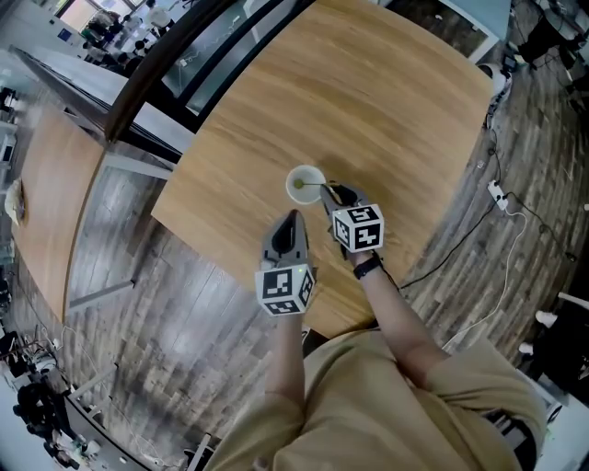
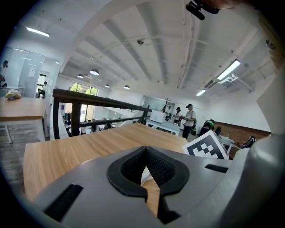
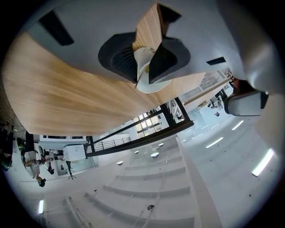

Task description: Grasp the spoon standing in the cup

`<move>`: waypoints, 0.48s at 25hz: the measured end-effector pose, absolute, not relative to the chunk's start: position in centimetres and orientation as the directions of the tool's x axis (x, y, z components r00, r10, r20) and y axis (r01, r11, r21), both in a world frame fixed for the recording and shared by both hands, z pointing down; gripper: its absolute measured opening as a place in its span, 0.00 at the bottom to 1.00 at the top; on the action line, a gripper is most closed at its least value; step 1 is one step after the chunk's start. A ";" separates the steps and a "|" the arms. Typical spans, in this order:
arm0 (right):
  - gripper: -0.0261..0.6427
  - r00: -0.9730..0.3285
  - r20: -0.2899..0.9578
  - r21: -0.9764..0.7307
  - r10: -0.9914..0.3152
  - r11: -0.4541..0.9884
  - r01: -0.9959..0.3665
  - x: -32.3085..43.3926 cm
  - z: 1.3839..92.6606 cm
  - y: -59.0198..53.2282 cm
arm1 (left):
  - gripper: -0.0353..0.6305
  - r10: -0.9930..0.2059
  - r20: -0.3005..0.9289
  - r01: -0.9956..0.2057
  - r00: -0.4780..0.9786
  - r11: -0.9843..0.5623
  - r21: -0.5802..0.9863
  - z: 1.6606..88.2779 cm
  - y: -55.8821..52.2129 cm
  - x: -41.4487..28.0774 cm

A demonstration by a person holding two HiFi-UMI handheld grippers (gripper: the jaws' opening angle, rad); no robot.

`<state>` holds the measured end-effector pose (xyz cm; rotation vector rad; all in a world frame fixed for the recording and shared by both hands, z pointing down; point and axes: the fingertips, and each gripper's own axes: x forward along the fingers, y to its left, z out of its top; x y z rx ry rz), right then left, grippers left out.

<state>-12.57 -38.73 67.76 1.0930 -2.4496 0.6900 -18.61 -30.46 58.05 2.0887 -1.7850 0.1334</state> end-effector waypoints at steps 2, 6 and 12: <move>0.11 -0.633 0.506 -0.276 -0.586 0.585 -0.762 -12.5 67.6 -38.7 | 0.07 -0.930 0.318 -0.967 0.186 -0.114 0.229 58.0 -30.3 -18.5; 0.07 -0.635 0.498 -0.251 -0.591 0.602 -0.757 -12.7 67.1 -38.6 | 0.07 -0.930 0.317 -0.966 0.186 -0.115 0.230 58.0 -30.2 -18.6; 0.07 -0.643 0.480 -0.211 -0.597 0.633 -0.745 -12.7 65.7 -37.8 | 0.07 -0.932 0.302 -0.966 0.200 -0.136 0.221 57.5 -29.4 -18.6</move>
